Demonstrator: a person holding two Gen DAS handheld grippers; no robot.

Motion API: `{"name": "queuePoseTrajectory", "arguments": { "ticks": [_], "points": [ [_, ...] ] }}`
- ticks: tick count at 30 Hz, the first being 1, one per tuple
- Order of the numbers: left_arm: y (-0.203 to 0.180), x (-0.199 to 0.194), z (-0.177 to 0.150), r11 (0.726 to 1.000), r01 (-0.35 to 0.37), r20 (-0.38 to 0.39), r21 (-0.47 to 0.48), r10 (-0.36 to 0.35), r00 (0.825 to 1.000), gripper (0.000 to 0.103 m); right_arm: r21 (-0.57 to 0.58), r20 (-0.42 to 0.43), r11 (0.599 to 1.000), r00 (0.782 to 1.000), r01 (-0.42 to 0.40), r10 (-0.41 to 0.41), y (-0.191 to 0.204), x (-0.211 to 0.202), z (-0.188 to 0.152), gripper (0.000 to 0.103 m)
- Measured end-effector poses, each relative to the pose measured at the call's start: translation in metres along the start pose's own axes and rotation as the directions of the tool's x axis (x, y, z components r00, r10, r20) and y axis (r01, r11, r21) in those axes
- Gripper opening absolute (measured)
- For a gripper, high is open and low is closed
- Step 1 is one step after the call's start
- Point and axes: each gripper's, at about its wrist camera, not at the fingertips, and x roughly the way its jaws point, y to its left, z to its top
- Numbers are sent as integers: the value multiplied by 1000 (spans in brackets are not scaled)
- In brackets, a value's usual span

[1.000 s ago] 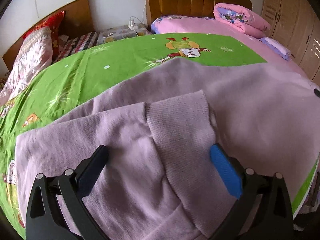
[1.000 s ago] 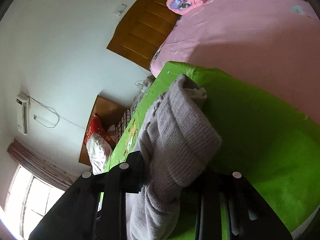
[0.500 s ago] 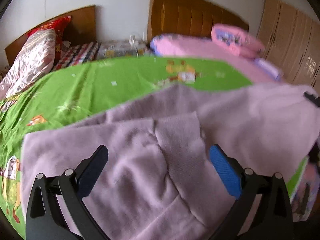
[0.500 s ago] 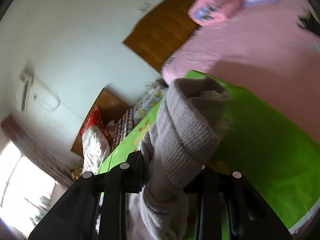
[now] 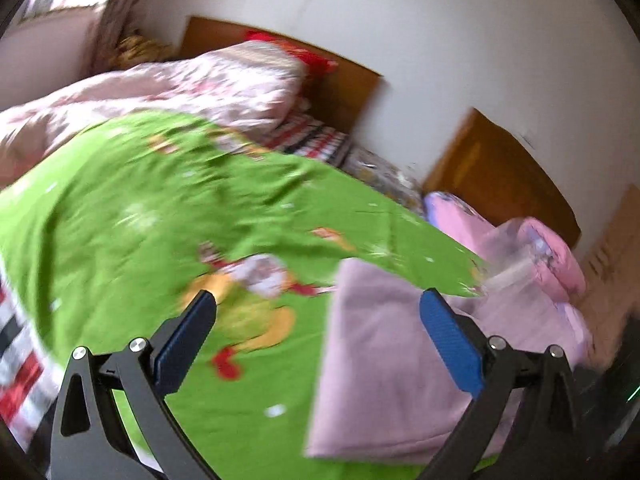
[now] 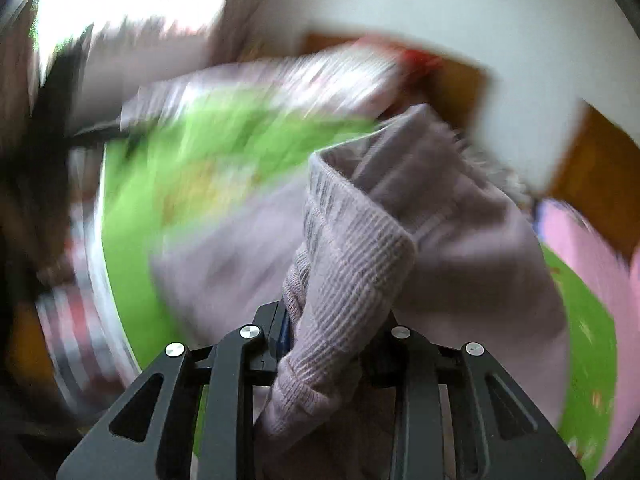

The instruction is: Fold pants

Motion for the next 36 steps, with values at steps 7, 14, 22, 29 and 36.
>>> {"name": "queuePoseTrajectory", "arguments": {
  "ticks": [7, 14, 22, 29, 36],
  "points": [
    [-1, 10, -13, 964, 258, -143, -72, -266, 953, 101, -45, 49, 998, 998, 37, -35, 9, 4, -21, 31],
    [-69, 78, -18, 880, 461, -346, -113, -470, 812, 101, -167, 157, 959, 955, -227, 253, 36, -45, -14, 76],
    [-71, 88, -35, 854, 491, -422, -170, -514, 747, 101, 52, 192, 968, 953, -247, 233, -63, -86, -29, 56],
    [-73, 79, -49, 797, 547, -388, -254, -602, 698, 101, -106, 43, 964, 968, -243, 249, -26, -52, -11, 39],
    [-69, 88, -61, 782, 559, -407, -274, -622, 669, 101, -119, -66, 973, 979, -199, 192, -7, -10, -24, 34]
  ]
}}
